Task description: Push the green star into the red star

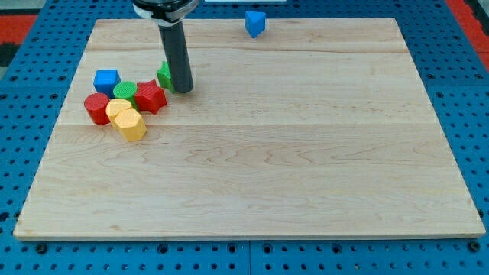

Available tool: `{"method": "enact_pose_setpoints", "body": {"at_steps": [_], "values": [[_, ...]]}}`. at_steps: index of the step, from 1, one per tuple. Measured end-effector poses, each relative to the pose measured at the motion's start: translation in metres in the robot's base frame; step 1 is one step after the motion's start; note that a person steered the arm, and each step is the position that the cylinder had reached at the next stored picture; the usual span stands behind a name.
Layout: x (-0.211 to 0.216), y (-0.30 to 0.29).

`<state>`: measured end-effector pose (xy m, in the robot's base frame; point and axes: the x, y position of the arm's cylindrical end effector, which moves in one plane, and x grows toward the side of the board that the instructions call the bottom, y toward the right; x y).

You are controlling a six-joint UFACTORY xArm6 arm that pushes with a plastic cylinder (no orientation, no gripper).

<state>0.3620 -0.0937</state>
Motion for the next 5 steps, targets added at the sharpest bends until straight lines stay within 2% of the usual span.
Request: {"method": "enact_pose_setpoints", "body": {"at_steps": [3,5], "values": [[-0.039,0.022],[-0.048,-0.028]]}}
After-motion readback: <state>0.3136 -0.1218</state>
